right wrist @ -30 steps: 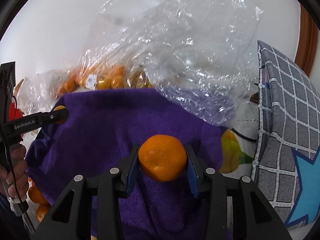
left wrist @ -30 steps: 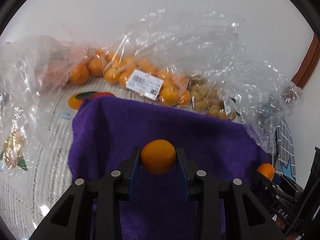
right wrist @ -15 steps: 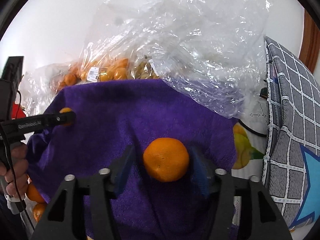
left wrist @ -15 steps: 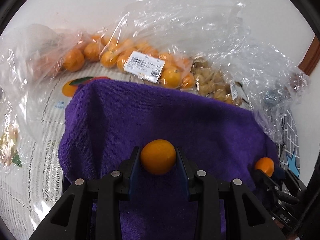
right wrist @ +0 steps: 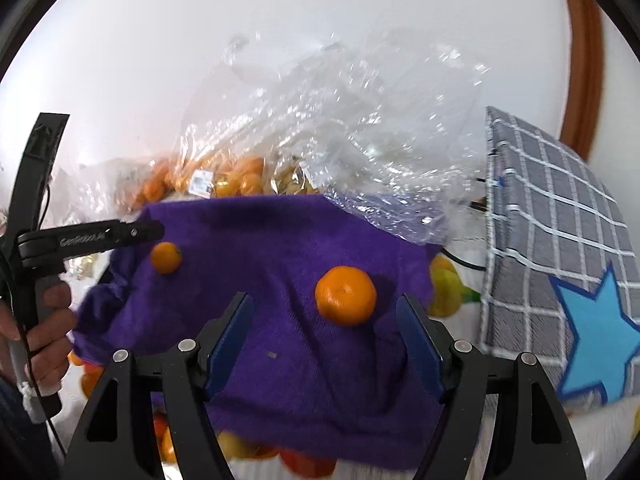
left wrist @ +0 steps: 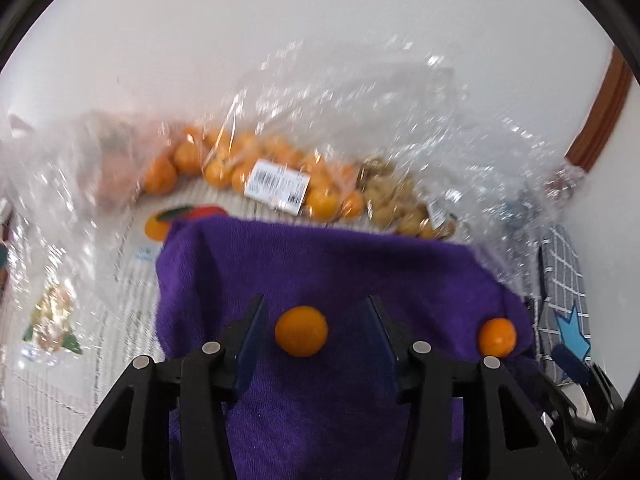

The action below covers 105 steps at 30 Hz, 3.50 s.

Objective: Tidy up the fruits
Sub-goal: 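Open the right gripper onto the towel while the left gripper releases its orange there, then move both open grippers back down to the fruit row, then grasp a tangerine with the right gripper while the left gripper grasps a large orange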

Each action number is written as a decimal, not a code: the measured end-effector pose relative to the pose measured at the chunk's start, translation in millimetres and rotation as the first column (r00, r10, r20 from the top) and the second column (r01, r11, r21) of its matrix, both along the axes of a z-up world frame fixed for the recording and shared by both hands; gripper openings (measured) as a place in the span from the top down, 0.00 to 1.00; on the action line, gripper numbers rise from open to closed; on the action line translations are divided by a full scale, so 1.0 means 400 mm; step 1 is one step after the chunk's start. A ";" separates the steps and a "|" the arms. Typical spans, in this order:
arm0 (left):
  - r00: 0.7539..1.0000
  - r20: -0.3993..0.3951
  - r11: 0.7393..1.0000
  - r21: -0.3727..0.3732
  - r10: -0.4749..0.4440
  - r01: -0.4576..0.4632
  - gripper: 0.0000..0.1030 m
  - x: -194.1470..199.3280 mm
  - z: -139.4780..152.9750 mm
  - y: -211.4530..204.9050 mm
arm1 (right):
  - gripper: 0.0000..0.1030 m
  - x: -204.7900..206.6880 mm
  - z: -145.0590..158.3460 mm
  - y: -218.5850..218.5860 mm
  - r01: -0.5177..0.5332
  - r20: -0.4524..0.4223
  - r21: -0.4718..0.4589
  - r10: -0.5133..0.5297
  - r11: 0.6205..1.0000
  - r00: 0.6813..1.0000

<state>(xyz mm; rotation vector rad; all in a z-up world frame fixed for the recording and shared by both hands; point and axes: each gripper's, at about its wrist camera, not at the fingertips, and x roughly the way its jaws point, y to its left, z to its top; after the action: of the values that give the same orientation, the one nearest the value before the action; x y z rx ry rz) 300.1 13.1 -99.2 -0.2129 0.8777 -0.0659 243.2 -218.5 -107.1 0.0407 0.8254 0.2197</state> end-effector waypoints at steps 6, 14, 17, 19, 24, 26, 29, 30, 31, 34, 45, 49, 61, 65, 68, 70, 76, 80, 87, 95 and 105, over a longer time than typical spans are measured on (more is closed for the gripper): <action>0.995 0.099 1.000 0.022 -0.021 0.019 0.54 -0.057 0.090 -0.008 | 0.29 -0.144 0.100 -0.023 0.068 0.109 -0.058 -0.062 0.996 0.992; 0.972 0.220 0.997 0.020 -0.083 0.080 0.55 -0.184 0.207 -0.039 | 0.29 -0.316 0.191 -0.076 0.091 0.154 -0.022 -0.087 0.996 0.984; 0.970 0.217 0.994 0.014 -0.108 0.108 0.55 -0.248 0.194 -0.053 | 0.30 -0.364 0.199 -0.089 0.063 0.152 -0.015 -0.060 0.998 0.987; 0.974 0.199 0.994 0.025 -0.107 0.104 0.55 -0.293 0.170 -0.051 | 0.31 -0.390 0.195 -0.090 0.038 0.146 0.000 -0.037 0.999 0.989; 0.989 0.128 0.997 0.029 -0.076 0.073 0.54 -0.369 0.102 -0.014 | 0.38 -0.440 0.152 -0.064 -0.003 0.125 -0.004 0.004 1.000 0.992; 0.992 0.111 0.998 0.023 -0.060 0.057 0.54 -0.401 0.077 0.006 | 0.42 -0.449 0.129 -0.053 -0.018 0.108 0.001 0.018 1.000 0.994; 0.996 0.079 0.999 0.006 -0.040 0.040 0.52 -0.447 0.024 0.045 | 0.46 -0.458 0.089 -0.039 -0.045 0.067 0.035 0.042 0.998 0.997; 0.997 0.063 0.999 -0.009 -0.034 0.035 0.52 -0.467 -0.002 0.061 | 0.47 -0.459 0.071 -0.033 -0.053 0.050 0.048 0.050 0.997 0.997; 0.998 0.050 0.999 -0.019 -0.032 0.033 0.52 -0.483 -0.022 0.071 | 0.51 -0.460 0.054 -0.025 -0.058 0.034 0.050 0.056 0.997 0.998; 1.000 0.015 1.000 -0.027 -0.014 0.015 0.52 -0.527 -0.081 0.102 | 0.55 -0.456 -0.010 0.011 -0.075 -0.026 0.052 0.076 0.996 0.997; 0.999 0.016 0.999 -0.013 0.040 -0.040 0.52 -0.571 -0.152 0.155 | 0.55 -0.372 -0.099 0.074 -0.121 -0.102 0.071 0.128 0.990 0.987; 0.999 0.032 0.999 -0.033 0.040 -0.039 0.53 -0.576 -0.162 0.161 | 0.55 -0.342 -0.118 0.099 -0.163 -0.133 0.076 0.172 0.984 0.976; 0.999 0.036 0.997 -0.066 0.036 -0.033 0.50 -0.575 -0.167 0.166 | 0.67 -0.325 -0.124 0.137 -0.178 -0.100 -0.008 0.177 0.984 0.979; 0.999 0.033 0.998 -0.049 0.035 -0.033 0.50 -0.574 -0.166 0.161 | 0.67 -0.343 -0.109 0.109 -0.151 -0.060 0.012 0.152 0.988 0.987; 0.999 0.035 0.999 -0.030 0.013 -0.012 0.50 -0.565 -0.162 0.144 | 0.67 -0.360 -0.103 0.081 -0.126 -0.042 0.012 0.127 0.992 0.991; 0.999 0.037 1.000 -0.025 -0.010 0.011 0.50 -0.539 -0.161 0.122 | 0.67 -0.369 -0.098 0.061 -0.114 -0.026 0.014 0.114 0.993 0.993; 0.999 0.043 1.000 0.029 0.001 -0.002 0.50 -0.461 -0.152 0.085 | 0.67 -0.387 -0.100 0.003 -0.050 -0.023 -0.043 0.049 0.998 0.999; 1.000 0.025 1.000 0.000 -0.005 0.005 0.53 -0.430 -0.161 0.085 | 0.67 -0.401 -0.097 -0.049 -0.020 -0.017 0.023 0.021 1.000 1.000; 0.999 0.044 0.998 -0.060 -0.029 0.031 0.63 -0.438 -0.164 0.094 | 0.67 -0.400 -0.100 -0.025 -0.082 -0.020 0.016 0.082 0.997 0.996; 0.989 0.151 0.993 -0.115 0.004 0.013 0.63 -0.490 -0.136 0.111 | 0.67 -0.407 -0.096 -0.029 -0.088 -0.007 0.037 0.088 0.995 0.996; 0.965 0.261 0.993 -0.118 0.019 0.012 0.63 -0.523 -0.098 0.113 | 0.67 -0.416 -0.088 -0.043 -0.083 0.019 0.071 0.082 0.994 0.996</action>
<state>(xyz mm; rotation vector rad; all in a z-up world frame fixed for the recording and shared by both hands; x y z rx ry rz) 90.9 58.4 -138.5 -0.3094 0.6094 -0.1398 76.9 -235.9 -142.2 0.0723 0.8035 0.3275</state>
